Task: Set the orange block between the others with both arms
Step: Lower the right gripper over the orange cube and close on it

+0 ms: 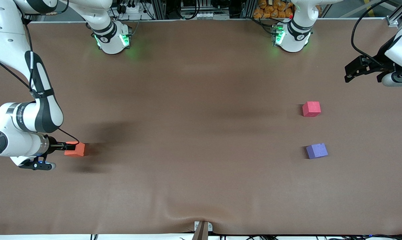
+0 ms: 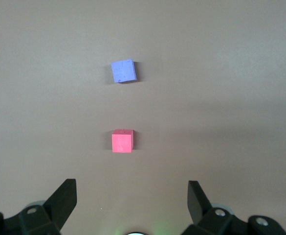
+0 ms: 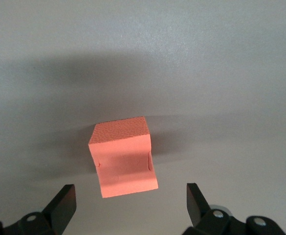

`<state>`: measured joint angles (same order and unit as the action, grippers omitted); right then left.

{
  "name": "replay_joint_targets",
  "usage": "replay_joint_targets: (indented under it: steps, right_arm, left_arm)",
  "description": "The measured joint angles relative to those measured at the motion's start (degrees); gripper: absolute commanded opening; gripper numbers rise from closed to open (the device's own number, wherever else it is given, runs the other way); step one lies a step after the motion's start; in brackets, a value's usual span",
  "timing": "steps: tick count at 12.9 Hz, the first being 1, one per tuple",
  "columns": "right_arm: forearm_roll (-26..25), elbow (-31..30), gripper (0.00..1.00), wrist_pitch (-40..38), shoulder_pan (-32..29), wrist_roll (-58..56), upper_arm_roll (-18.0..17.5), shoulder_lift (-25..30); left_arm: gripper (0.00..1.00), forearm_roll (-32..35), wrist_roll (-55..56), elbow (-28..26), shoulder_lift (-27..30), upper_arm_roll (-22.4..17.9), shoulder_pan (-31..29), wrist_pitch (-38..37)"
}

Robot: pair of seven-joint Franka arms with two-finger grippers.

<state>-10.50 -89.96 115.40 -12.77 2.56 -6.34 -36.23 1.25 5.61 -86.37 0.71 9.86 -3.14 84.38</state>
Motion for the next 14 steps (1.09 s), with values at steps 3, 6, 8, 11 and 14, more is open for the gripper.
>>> replay_joint_targets:
  steps: [3,6,8,11,14]
  right_arm:
    - [0.95,-0.54,1.00,-0.03,-0.65,-3.44,-0.01,-0.35]
    - [1.29,-1.79,1.00,2.27,-0.90,-7.01,-0.01,-0.38]
    - [1.29,-3.52,1.00,5.01,-0.93,-7.70,-0.16,-0.40]
    - [1.29,-6.50,1.00,9.78,-0.93,-7.72,-0.31,-0.45]
    - [1.29,-7.77,1.00,12.31,-1.09,-7.72,-0.16,-0.92]
  left_arm:
    - [1.00,0.00,0.00,0.00,0.00,-0.06,-0.06,0.00]
    - [1.00,0.00,0.00,0.07,0.00,-0.11,-0.14,0.00]
    - [1.00,0.00,0.00,0.26,0.00,0.04,-0.13,0.00]
    - [1.00,0.00,0.00,0.46,0.01,0.17,-0.13,0.00]
    - [1.00,0.00,0.00,0.46,0.01,0.16,-0.13,-0.01]
